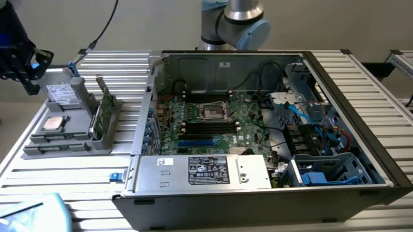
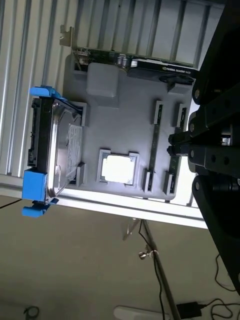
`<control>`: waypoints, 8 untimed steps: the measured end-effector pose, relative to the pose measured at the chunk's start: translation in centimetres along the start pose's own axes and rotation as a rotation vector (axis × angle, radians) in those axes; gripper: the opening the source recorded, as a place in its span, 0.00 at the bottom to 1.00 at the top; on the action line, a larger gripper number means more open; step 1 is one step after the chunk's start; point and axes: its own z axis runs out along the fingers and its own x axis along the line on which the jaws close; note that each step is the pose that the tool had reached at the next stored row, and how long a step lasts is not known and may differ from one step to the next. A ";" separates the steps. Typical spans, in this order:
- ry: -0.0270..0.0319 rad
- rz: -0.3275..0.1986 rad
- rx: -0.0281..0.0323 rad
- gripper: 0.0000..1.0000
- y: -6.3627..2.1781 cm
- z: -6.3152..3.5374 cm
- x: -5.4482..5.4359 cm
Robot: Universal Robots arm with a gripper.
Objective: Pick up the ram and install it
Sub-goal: 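Reach for the ram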
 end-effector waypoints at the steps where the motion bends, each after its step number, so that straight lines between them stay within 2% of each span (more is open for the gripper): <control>1: 0.0008 0.000 -0.0001 0.11 -0.08 -0.03 -0.2; 4: 0.0045 0.000 -0.0007 0.11 -0.27 -0.09 -0.6; 8: 0.0104 0.001 -0.0016 0.11 -0.57 -0.09 -0.6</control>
